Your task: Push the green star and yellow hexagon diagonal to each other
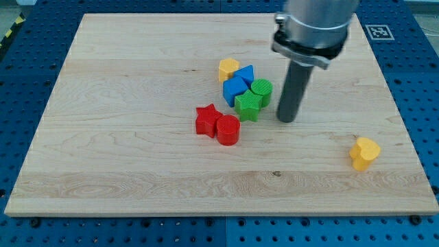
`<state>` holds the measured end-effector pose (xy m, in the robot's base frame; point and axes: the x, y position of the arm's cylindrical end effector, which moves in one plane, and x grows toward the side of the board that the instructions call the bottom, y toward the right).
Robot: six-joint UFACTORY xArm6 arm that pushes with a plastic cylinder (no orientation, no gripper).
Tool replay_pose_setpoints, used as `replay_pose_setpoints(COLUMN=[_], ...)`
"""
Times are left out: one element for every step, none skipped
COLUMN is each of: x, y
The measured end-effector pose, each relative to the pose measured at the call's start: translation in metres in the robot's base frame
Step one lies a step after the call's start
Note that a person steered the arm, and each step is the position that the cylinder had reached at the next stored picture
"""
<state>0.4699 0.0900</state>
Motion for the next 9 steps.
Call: replay_pose_setpoints(x=[0.001,0.002,-0.005,-0.035,-0.060,-0.066,-0.077,-0.118,-0.145], y=[-0.040,-0.065,-0.086,-0.101,-0.107,-0.122,-0.165,-0.174,-0.165])
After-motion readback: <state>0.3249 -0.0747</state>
